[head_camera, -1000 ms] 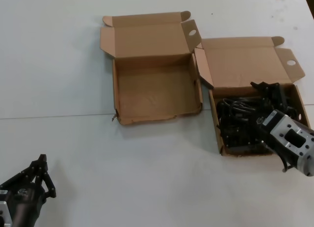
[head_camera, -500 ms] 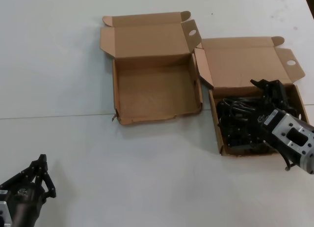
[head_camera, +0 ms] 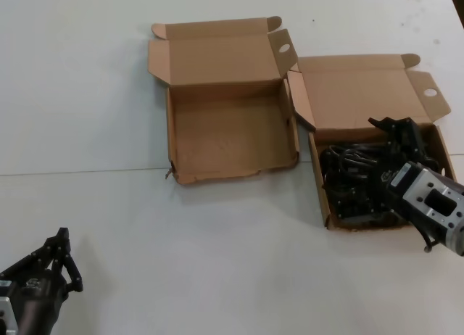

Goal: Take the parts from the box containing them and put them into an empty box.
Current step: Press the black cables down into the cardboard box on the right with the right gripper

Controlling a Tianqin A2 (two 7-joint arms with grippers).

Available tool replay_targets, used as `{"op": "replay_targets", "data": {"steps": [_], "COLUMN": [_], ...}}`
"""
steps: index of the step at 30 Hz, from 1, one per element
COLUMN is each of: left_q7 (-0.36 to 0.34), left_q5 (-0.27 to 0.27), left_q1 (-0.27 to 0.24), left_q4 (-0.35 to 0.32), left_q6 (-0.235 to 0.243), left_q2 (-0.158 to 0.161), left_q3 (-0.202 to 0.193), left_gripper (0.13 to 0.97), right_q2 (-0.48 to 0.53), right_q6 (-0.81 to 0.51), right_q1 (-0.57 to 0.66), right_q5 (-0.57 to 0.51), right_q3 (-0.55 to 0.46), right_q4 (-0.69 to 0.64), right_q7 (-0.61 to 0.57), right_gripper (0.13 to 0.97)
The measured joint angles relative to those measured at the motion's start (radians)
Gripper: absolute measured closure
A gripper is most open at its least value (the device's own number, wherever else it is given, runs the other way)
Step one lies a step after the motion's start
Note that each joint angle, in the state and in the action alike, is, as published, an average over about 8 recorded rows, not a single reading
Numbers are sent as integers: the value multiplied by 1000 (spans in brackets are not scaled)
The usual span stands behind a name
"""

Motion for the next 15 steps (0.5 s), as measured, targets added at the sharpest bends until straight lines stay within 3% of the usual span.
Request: {"op": "replay_targets", "data": {"steps": [8,15], "left_q7": [0,0], "left_q5": [0,0], "left_q1": [0,0], "left_q4": [0,0], "left_q6": [0,0], "left_q2": [0,0], "left_q3": [0,0], "left_gripper": [941,941], "right_q2": [7,18], "right_q6": [-43,-247], "right_q1": [10,56], "right_q5": [-44,-323], "right_q3": [0,0], "right_q4": [-1,-14], "right_q7": [0,0], "right_gripper": [129,129]}}
